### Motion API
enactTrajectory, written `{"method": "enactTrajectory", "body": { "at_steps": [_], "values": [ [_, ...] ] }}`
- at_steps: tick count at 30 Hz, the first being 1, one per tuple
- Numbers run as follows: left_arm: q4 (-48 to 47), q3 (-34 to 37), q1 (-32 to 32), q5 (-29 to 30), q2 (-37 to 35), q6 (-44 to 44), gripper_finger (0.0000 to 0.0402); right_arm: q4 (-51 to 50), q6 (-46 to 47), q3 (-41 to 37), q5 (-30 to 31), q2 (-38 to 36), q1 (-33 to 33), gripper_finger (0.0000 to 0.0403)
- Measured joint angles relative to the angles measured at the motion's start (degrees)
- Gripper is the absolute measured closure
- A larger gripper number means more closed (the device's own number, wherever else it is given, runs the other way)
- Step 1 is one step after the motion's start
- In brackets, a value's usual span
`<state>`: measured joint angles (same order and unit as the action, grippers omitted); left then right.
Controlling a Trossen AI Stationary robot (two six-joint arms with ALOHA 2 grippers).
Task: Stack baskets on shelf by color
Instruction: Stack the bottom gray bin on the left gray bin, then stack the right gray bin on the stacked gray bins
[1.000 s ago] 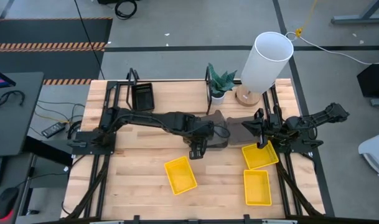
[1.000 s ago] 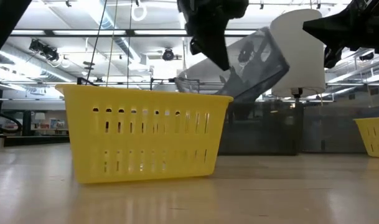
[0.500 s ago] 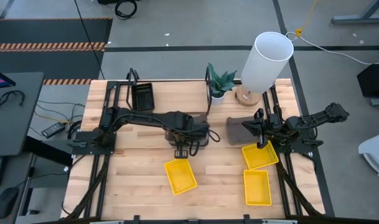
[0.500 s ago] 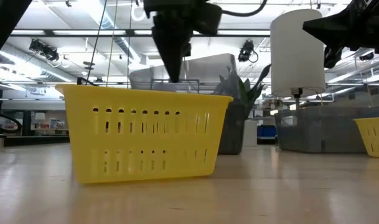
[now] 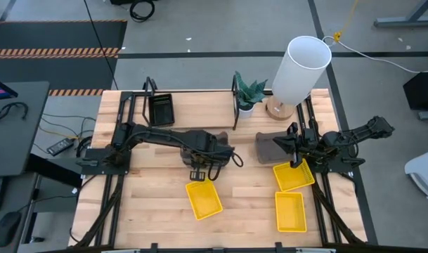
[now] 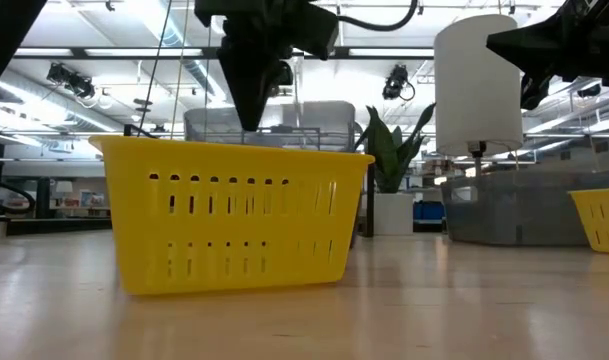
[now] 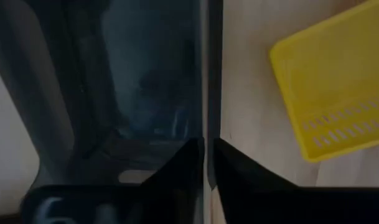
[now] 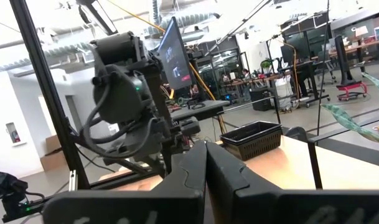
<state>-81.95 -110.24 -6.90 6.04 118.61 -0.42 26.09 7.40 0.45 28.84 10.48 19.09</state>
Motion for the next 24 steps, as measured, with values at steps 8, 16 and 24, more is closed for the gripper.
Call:
{"method": "enactTrajectory", "body": {
  "at_steps": [8, 16, 24],
  "values": [
    [2.6, 0.0, -2.1, 1.2, -2.9, 4.0, 0.0253, 0.0, 0.0, 0.0, 0.0, 0.0, 0.0, 0.0391],
    [13.6, 2.5, -3.9, 2.9, -9.4, 6.9, 0.0229, 0.0, 0.0, 0.0, 0.0, 0.0, 0.0, 0.0391],
    [35.4, 20.0, -5.0, 3.1, -17.7, 5.4, 0.0248, 0.0, 0.0, 0.0, 0.0, 0.0, 0.0, 0.0391]
  ]
}}
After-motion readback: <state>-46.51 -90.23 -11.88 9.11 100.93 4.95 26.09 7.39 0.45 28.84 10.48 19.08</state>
